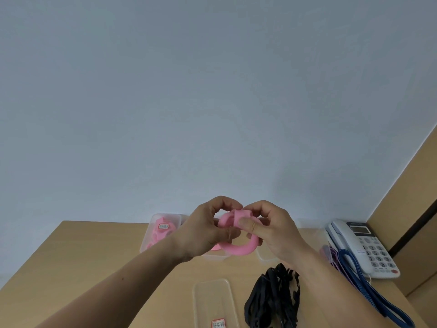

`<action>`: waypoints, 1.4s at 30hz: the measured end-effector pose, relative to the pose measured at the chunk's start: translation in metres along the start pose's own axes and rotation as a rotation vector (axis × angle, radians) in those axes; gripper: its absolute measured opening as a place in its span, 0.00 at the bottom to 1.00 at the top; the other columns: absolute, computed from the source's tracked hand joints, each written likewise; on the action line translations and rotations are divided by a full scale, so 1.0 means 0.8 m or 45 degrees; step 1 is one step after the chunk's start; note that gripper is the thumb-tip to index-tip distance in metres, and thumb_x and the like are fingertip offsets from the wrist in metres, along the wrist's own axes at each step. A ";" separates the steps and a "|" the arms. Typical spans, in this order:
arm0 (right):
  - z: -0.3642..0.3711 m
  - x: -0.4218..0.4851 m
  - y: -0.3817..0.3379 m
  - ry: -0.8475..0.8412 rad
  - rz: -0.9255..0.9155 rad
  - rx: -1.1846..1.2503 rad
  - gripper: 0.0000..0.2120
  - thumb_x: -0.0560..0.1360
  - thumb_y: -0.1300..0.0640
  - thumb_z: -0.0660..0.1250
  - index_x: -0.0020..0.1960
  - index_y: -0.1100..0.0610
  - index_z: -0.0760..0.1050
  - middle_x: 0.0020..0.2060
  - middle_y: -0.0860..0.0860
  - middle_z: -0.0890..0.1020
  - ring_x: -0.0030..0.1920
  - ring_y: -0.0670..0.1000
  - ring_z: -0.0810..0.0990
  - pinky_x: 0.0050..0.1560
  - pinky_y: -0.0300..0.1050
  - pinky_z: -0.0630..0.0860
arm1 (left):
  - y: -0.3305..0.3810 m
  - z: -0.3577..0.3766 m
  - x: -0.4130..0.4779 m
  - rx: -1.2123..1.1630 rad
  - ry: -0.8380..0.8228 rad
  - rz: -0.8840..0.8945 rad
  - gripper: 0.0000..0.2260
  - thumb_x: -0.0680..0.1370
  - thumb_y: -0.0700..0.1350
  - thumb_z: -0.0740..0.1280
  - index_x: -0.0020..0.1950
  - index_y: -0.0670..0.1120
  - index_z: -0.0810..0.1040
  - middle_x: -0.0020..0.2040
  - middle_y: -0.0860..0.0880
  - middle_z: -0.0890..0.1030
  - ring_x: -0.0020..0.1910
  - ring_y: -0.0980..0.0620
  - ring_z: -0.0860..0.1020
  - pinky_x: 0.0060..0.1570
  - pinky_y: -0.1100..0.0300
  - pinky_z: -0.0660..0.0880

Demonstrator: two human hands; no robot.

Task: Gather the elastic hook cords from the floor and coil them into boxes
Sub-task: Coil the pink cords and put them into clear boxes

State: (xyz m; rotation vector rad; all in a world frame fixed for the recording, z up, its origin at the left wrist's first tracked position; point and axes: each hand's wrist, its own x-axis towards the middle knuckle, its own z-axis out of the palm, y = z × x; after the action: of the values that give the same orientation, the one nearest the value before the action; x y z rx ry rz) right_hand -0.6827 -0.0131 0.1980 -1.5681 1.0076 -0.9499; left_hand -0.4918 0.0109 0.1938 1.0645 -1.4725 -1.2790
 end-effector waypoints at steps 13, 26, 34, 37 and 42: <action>0.002 0.009 0.021 0.031 -0.071 -0.108 0.15 0.68 0.60 0.78 0.47 0.45 0.77 0.41 0.61 0.82 0.43 0.60 0.82 0.40 0.46 0.80 | 0.011 -0.001 0.014 -0.129 0.025 -0.273 0.15 0.69 0.40 0.69 0.54 0.37 0.77 0.46 0.39 0.77 0.41 0.41 0.81 0.53 0.39 0.78; 0.001 0.016 0.027 0.031 -0.082 -0.130 0.15 0.65 0.55 0.75 0.48 0.45 0.76 0.44 0.44 0.83 0.45 0.53 0.81 0.44 0.43 0.80 | -0.004 -0.005 0.021 -0.038 0.025 -0.027 0.09 0.70 0.36 0.72 0.47 0.46 0.78 0.53 0.38 0.81 0.39 0.42 0.83 0.44 0.48 0.77; -0.005 0.021 0.016 -0.097 0.114 0.122 0.16 0.72 0.52 0.74 0.56 0.59 0.78 0.45 0.58 0.85 0.40 0.57 0.83 0.39 0.47 0.80 | -0.013 -0.007 0.021 0.175 -0.009 0.145 0.12 0.72 0.32 0.72 0.42 0.49 0.77 0.55 0.45 0.80 0.51 0.47 0.82 0.51 0.54 0.78; -0.002 0.020 0.018 -0.046 0.090 0.150 0.08 0.75 0.60 0.71 0.54 0.61 0.79 0.39 0.58 0.84 0.36 0.58 0.83 0.36 0.48 0.79 | -0.014 -0.007 0.023 0.256 0.050 0.160 0.13 0.72 0.32 0.72 0.42 0.51 0.78 0.57 0.47 0.78 0.51 0.49 0.80 0.51 0.54 0.78; -0.003 0.022 0.017 0.072 0.047 0.249 0.07 0.76 0.63 0.70 0.53 0.64 0.79 0.39 0.61 0.84 0.34 0.58 0.82 0.33 0.48 0.77 | -0.009 -0.004 0.018 0.049 -0.033 0.114 0.15 0.72 0.41 0.73 0.55 0.50 0.74 0.51 0.53 0.82 0.42 0.53 0.79 0.42 0.59 0.77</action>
State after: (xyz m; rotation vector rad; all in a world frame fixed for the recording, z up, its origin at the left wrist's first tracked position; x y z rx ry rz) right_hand -0.6806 -0.0323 0.1870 -1.3627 0.9491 -1.0396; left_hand -0.4917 -0.0045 0.1880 0.9992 -1.5522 -1.2103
